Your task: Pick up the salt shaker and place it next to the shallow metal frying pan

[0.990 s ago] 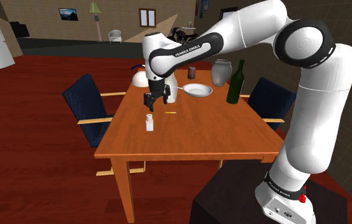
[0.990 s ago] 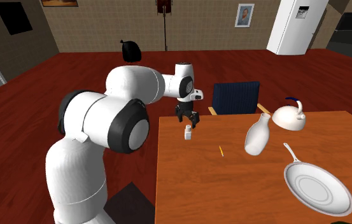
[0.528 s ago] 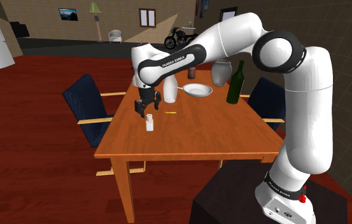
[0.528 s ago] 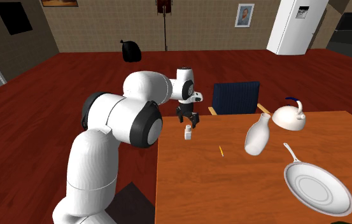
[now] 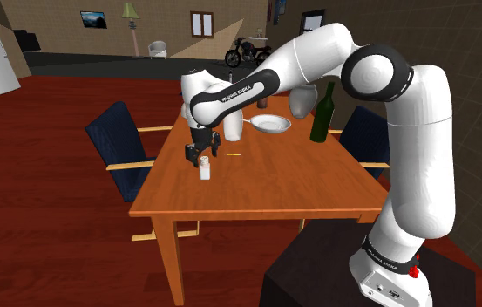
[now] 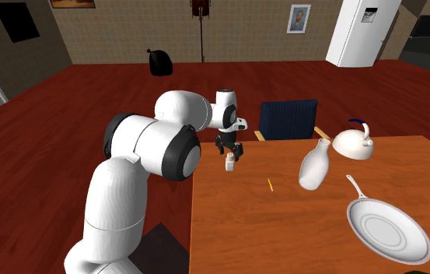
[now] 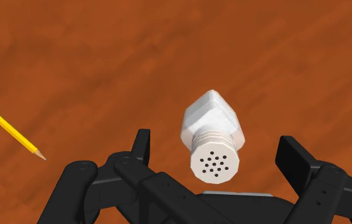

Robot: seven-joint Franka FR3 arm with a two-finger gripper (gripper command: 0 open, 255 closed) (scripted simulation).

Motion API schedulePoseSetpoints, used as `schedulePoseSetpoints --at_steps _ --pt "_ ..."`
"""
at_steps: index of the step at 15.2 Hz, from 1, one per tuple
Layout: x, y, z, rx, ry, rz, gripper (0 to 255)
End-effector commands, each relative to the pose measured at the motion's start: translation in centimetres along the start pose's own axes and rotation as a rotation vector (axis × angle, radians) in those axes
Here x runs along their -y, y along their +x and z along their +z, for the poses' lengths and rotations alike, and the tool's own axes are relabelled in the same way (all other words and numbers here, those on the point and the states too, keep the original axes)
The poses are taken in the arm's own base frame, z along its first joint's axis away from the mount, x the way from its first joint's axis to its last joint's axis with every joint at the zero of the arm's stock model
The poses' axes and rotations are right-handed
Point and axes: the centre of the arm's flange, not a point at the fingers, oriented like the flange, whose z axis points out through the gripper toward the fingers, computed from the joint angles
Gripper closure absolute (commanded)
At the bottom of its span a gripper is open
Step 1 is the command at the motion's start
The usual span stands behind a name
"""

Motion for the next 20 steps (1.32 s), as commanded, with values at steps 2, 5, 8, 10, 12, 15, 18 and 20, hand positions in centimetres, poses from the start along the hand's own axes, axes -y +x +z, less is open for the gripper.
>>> schedulePoseSetpoints --at_steps 2,5,8,10,12,15,18,20 --pt "0.0 0.0 0.0 0.0 0.0 0.0 0" --pt "0.0 0.0 0.0 0.0 0.0 0.0 255" --pt "0.0 0.0 0.0 0.0 0.0 0.0 255" --pt "0.0 0.0 0.0 0.0 0.0 0.0 255" --pt "0.0 0.0 0.0 0.0 0.0 0.0 255" --pt "0.0 0.0 -0.5 0.0 0.0 0.0 255" --pt "-0.2 0.0 -2.1 0.0 0.0 0.0 255" --pt "-0.3 0.0 -3.1 0.0 0.0 0.0 255"
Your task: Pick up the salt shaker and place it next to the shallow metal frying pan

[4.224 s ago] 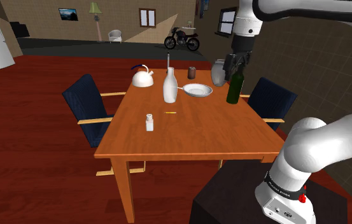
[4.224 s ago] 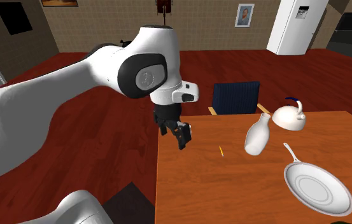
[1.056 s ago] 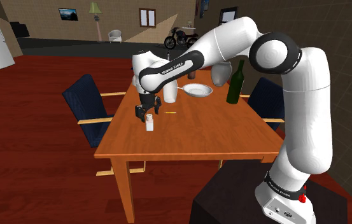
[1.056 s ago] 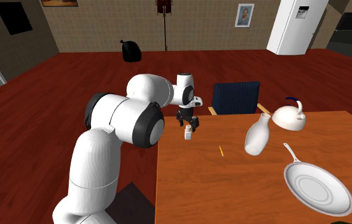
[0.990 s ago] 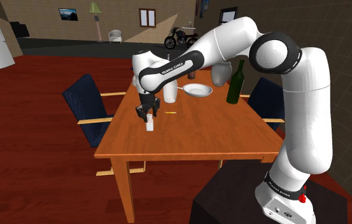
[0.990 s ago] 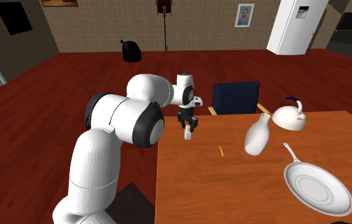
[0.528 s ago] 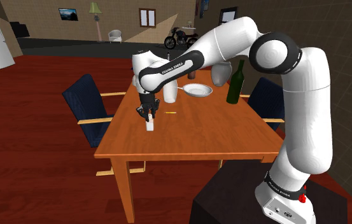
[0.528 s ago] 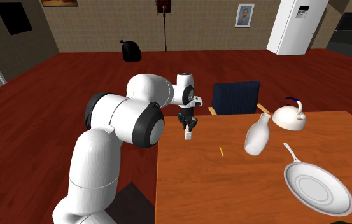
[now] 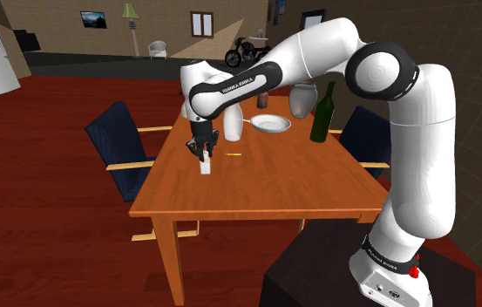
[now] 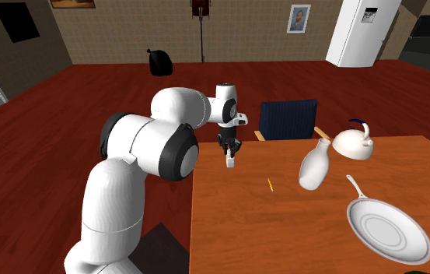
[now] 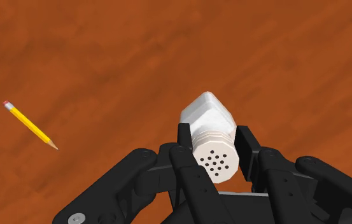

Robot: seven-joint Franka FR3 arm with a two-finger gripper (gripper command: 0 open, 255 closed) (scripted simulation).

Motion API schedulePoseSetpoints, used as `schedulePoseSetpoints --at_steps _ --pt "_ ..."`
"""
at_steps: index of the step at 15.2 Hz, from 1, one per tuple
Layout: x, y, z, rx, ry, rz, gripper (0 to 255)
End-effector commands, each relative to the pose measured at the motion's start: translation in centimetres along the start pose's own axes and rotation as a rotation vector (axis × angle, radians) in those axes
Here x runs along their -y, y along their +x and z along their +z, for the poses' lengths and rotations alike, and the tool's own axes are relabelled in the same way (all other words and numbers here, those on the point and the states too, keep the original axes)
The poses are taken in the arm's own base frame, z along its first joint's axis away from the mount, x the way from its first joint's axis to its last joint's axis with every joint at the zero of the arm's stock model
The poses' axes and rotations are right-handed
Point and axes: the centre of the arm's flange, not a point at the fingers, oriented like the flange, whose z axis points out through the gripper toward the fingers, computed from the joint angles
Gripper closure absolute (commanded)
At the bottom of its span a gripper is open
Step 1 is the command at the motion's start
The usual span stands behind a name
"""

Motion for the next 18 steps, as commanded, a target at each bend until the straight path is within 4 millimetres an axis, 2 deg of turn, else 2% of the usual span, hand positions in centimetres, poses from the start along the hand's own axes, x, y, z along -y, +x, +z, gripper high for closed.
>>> schedulePoseSetpoints --at_steps 1,18 --pt "-0.1 0.1 -1.1 0.0 0.0 0.0 255" --pt "-1.1 0.1 -10.0 0.0 0.0 0.0 255"
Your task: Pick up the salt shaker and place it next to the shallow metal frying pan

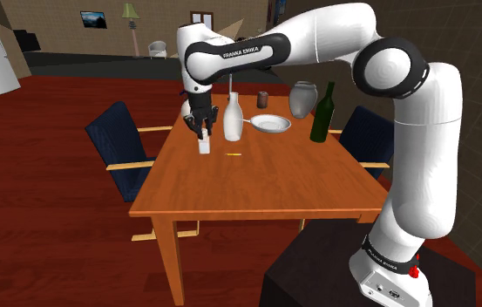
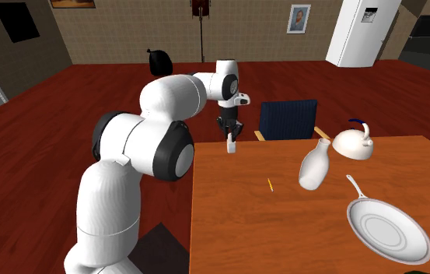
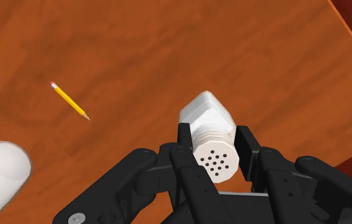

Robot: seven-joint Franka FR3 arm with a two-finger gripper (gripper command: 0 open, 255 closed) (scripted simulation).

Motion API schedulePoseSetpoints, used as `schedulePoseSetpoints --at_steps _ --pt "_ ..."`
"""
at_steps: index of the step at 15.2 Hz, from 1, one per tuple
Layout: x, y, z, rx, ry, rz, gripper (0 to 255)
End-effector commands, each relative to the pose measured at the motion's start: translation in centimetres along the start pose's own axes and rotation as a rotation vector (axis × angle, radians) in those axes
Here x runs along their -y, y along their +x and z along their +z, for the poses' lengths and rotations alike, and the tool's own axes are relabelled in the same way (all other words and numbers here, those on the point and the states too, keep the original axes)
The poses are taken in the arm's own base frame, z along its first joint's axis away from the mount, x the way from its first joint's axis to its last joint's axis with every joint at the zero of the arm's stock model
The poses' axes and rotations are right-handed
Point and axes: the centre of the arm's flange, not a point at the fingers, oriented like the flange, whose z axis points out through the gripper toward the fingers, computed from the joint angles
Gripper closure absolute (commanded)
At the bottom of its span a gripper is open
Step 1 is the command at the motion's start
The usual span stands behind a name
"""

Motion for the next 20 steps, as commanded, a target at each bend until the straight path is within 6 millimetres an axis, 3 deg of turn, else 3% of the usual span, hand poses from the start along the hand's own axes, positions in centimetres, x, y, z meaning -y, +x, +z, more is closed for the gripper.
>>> schedulePoseSetpoints --at_steps 1,8,20 --pt "-0.2 0.0 -1.1 0.0 0.0 0.0 255" --pt "-0.5 0.0 -4.4 0.0 0.0 0.0 255" --pt "-16.1 -0.2 -1.5 0.0 0.0 0.0 255"
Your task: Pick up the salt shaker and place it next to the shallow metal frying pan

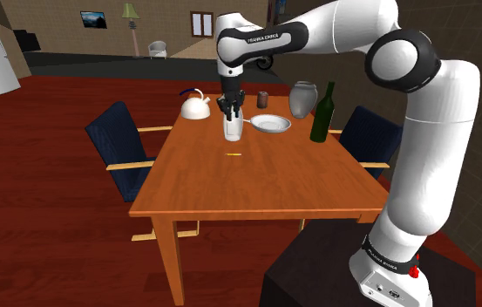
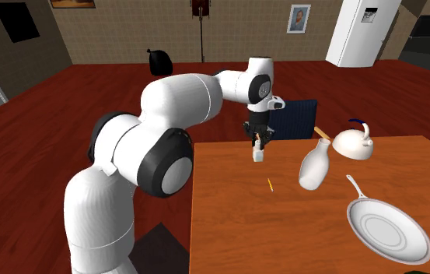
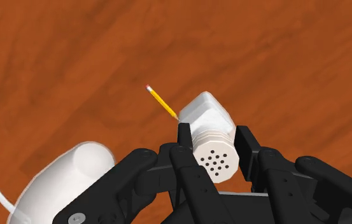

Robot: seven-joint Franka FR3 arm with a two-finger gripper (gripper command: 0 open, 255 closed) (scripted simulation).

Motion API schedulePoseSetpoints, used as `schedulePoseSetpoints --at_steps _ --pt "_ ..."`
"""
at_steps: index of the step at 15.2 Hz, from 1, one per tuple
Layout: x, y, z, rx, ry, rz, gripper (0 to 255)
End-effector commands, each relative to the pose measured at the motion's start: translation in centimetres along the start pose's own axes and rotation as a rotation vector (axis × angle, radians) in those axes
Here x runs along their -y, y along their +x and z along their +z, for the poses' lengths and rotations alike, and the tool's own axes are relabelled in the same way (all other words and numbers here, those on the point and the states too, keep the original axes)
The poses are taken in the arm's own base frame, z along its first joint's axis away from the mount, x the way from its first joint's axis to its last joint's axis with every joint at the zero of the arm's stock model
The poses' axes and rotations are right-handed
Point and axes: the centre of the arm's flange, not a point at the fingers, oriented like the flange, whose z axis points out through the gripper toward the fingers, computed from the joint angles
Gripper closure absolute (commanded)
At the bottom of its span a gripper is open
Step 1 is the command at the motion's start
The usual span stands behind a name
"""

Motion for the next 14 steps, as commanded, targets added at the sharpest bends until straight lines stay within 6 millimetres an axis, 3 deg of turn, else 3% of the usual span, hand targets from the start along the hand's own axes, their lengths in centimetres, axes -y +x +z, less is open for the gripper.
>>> schedulePoseSetpoints --at_steps 1,14 --pt "-2.6 -0.1 0.6 -0.001 0.0 -0.001 255" --pt "-19.5 -0.2 3.7 -0.001 0.0 -0.001 255"
